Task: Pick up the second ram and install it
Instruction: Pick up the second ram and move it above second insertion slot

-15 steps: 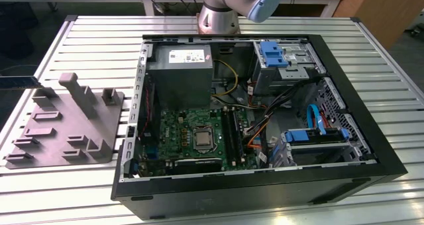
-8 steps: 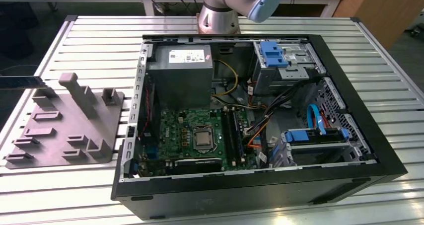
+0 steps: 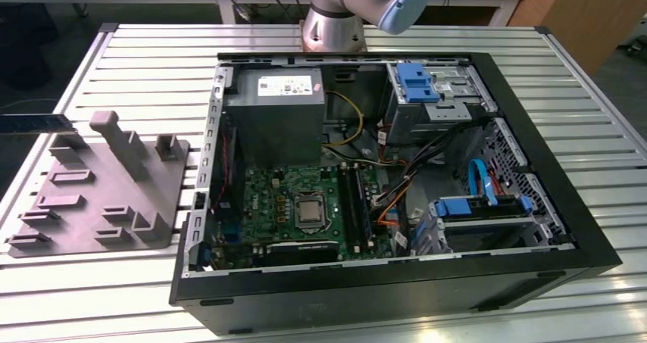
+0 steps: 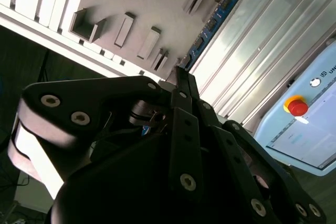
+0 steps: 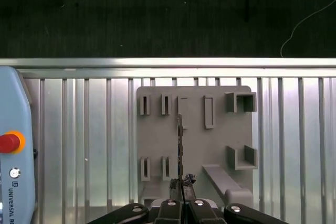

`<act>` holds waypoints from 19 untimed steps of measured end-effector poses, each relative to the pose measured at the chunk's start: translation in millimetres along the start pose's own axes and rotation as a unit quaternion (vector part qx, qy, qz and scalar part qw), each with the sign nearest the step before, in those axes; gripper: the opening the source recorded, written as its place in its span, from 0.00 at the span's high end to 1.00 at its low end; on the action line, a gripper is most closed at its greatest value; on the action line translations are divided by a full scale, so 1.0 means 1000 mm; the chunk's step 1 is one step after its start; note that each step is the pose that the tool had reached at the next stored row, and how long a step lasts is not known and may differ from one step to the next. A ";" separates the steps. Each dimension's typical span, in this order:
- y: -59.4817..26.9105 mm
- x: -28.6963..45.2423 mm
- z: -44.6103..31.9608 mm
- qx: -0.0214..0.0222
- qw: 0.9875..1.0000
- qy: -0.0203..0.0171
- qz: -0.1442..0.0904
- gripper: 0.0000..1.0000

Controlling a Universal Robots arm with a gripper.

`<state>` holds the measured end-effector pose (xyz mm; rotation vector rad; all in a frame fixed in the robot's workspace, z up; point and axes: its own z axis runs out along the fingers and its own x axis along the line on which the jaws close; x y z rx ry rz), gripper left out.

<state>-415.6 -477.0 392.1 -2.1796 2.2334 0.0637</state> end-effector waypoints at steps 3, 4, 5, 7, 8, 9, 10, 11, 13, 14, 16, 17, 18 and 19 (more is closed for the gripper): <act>-0.0005 -0.0009 -0.0023 0.000 1.000 -0.001 0.000 0.89; -0.0006 -0.0011 -0.0032 0.000 1.000 -0.001 0.000 0.89; -0.0007 -0.0013 -0.0042 0.000 1.000 -0.001 0.000 0.89; -0.0007 -0.0016 -0.0057 0.000 1.000 -0.002 0.000 0.89; -0.0008 -0.0017 -0.0064 0.000 1.000 -0.002 0.000 0.89; -0.0007 -0.0018 -0.0070 0.000 1.000 -0.002 0.000 0.89; -0.0008 -0.0018 -0.0073 0.000 1.000 -0.002 0.000 0.89; -0.0007 -0.0018 -0.0073 0.000 1.000 -0.002 0.000 0.89; -0.0008 -0.0018 -0.0073 0.000 1.000 -0.002 0.000 0.89; -0.0008 -0.0018 -0.0073 0.000 1.000 -0.002 0.000 0.89; -0.0019 -0.0018 -0.0075 0.000 1.000 -0.002 0.000 0.89; -0.0033 -0.0019 -0.0075 0.000 1.000 -0.002 0.000 0.89; -0.0050 -0.0019 -0.0074 0.000 1.000 -0.003 0.000 0.89; -0.0073 -0.0020 -0.0074 0.000 1.000 -0.003 0.000 0.89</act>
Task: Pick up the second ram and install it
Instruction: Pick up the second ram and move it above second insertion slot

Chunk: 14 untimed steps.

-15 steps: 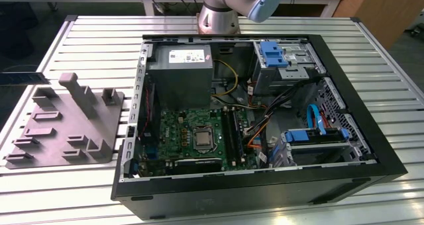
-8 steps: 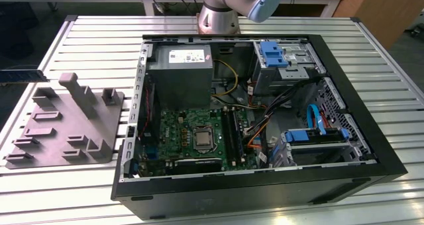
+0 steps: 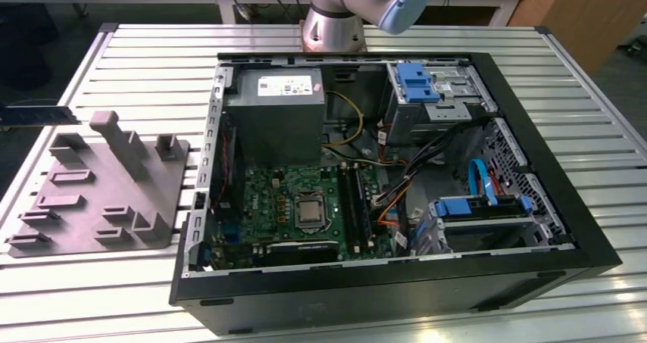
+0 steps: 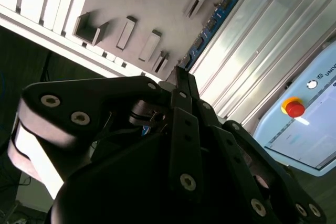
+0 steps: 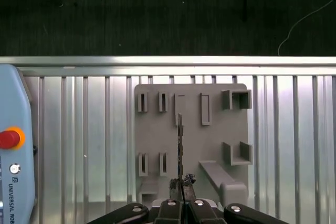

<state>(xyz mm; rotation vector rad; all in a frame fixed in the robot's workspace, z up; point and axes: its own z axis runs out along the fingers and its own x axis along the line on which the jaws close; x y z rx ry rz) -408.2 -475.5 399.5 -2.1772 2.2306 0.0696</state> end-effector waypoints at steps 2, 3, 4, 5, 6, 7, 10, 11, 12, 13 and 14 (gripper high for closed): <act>-0.0055 -0.0001 0.0000 0.000 1.000 0.000 0.000 0.89; -0.0085 -0.0002 0.0000 0.000 1.000 0.000 0.000 0.89; -0.0117 -0.0003 -0.0001 0.000 1.000 0.000 0.000 0.89; -0.0149 -0.0004 -0.0001 0.000 1.000 0.000 0.000 0.89; -0.0181 -0.0004 -0.0001 0.000 1.000 0.000 0.000 0.89; -0.0213 -0.0005 -0.0002 0.000 1.000 0.000 0.000 0.89; -0.0316 -0.0008 -0.0003 0.000 1.000 0.000 0.000 0.89; -0.0355 -0.0009 -0.0003 0.000 1.000 0.000 0.000 0.89; -0.0397 -0.0010 -0.0003 0.000 1.000 0.000 0.000 0.89; -0.0437 -0.0011 -0.0004 0.000 1.000 0.000 0.000 0.89; -0.0478 -0.0011 -0.0005 0.000 1.000 0.000 0.000 0.89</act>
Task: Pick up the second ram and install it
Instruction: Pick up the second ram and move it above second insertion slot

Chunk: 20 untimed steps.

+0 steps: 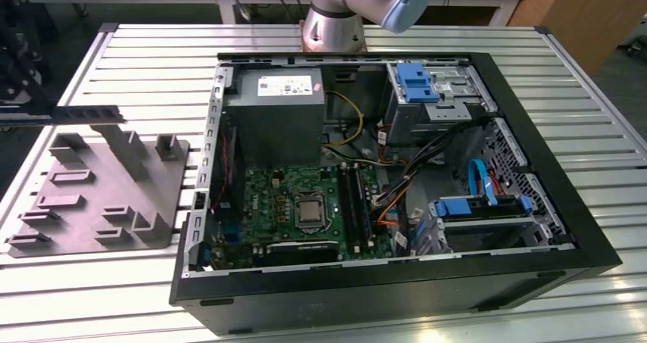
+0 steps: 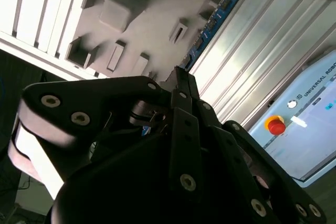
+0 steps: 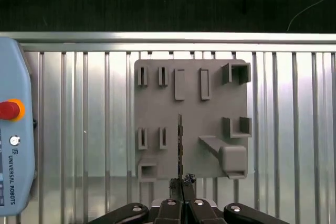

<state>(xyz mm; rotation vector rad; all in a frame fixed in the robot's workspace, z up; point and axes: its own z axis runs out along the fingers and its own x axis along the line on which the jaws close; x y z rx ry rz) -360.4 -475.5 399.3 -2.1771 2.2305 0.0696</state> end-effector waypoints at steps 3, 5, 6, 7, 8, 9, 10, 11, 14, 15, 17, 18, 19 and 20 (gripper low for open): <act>-0.0130 -0.0003 -0.0002 0.000 1.000 0.000 0.000 0.89; -0.0221 -0.0005 -0.0002 0.000 1.000 0.000 0.000 0.89; -0.0266 -0.0007 -0.0003 0.000 1.000 0.000 0.000 0.89; -0.0314 -0.0008 -0.0005 0.000 1.000 0.000 0.000 0.89; -0.0360 -0.0009 -0.0005 0.000 1.000 0.000 0.000 0.89; -0.0403 -0.0010 -0.0005 0.000 1.000 0.000 0.000 0.89; -0.0449 -0.0011 -0.0005 0.000 1.000 0.000 0.000 0.89; -0.0495 -0.0012 -0.0006 0.000 1.000 0.000 0.000 0.89; -0.0629 -0.0016 -0.0007 0.000 1.000 0.000 0.000 0.89; -0.0679 -0.0017 -0.0008 0.000 1.000 0.000 0.000 0.89; -0.0768 -0.0019 -0.0010 0.000 1.000 0.000 0.000 0.89; -0.0813 -0.0020 -0.0010 0.000 1.000 0.000 0.000 0.89; -0.0858 -0.0021 -0.0010 0.000 1.000 0.000 0.000 0.89; -0.0903 -0.0022 -0.0010 0.000 1.000 0.000 0.000 0.89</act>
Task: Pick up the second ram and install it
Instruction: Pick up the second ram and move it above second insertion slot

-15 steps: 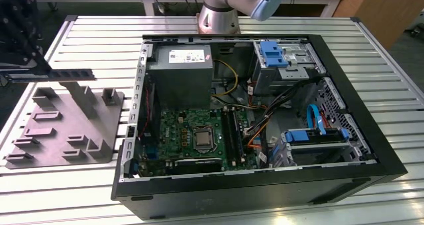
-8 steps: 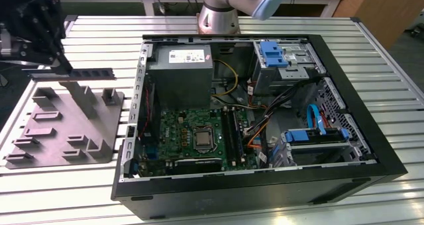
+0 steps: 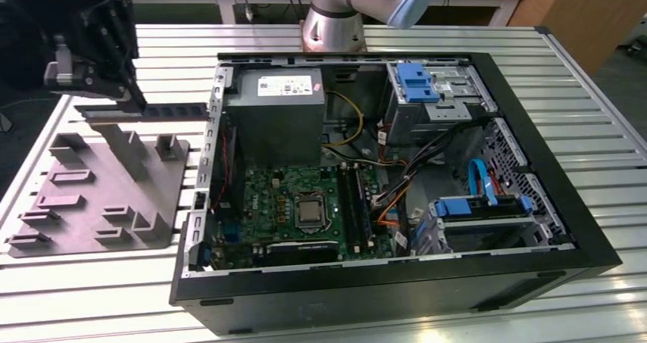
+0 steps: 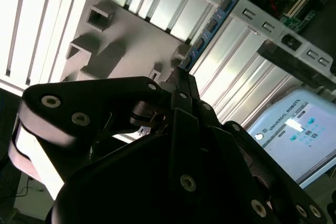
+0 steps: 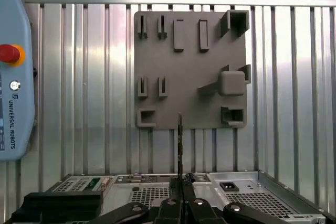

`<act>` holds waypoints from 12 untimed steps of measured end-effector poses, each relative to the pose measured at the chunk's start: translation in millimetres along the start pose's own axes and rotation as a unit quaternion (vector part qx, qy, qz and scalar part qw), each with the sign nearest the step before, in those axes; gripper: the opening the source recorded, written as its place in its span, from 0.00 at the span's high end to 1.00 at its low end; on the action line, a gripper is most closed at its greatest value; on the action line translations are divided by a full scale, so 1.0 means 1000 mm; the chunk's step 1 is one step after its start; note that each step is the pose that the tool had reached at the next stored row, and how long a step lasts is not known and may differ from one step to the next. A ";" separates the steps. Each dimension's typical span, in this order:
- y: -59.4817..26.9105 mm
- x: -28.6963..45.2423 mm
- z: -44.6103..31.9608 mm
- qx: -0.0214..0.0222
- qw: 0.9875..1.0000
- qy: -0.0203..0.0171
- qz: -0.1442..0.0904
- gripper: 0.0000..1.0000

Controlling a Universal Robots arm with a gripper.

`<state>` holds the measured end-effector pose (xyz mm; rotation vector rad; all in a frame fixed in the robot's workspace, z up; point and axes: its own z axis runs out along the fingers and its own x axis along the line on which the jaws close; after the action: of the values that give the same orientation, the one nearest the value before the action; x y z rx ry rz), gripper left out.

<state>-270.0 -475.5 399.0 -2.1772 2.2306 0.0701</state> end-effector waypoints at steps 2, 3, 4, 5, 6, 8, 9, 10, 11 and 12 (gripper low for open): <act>-0.0091 -0.0002 -0.0002 0.000 1.000 0.000 0.000 0.89; -0.0136 -0.0003 -0.0002 0.000 1.000 0.000 0.000 0.89; -0.0182 -0.0005 -0.0003 0.000 1.000 0.000 0.000 0.89; -0.0227 -0.0006 -0.0003 0.000 1.000 0.000 0.000 0.89; -0.0272 -0.0007 -0.0003 0.000 1.000 0.000 0.000 0.89; -0.0362 -0.0008 -0.0005 0.000 1.000 0.000 0.000 0.89; -0.0411 -0.0010 -0.0005 0.000 1.000 0.000 0.000 0.89; -0.0456 -0.0011 -0.0005 0.000 1.000 0.000 0.000 0.89; -0.0501 -0.0012 -0.0006 0.000 1.000 0.000 0.000 0.89; -0.0591 -0.0014 -0.0007 0.000 1.000 0.000 0.000 0.89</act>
<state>-210.9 -475.5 398.9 -2.1774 2.2310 0.0706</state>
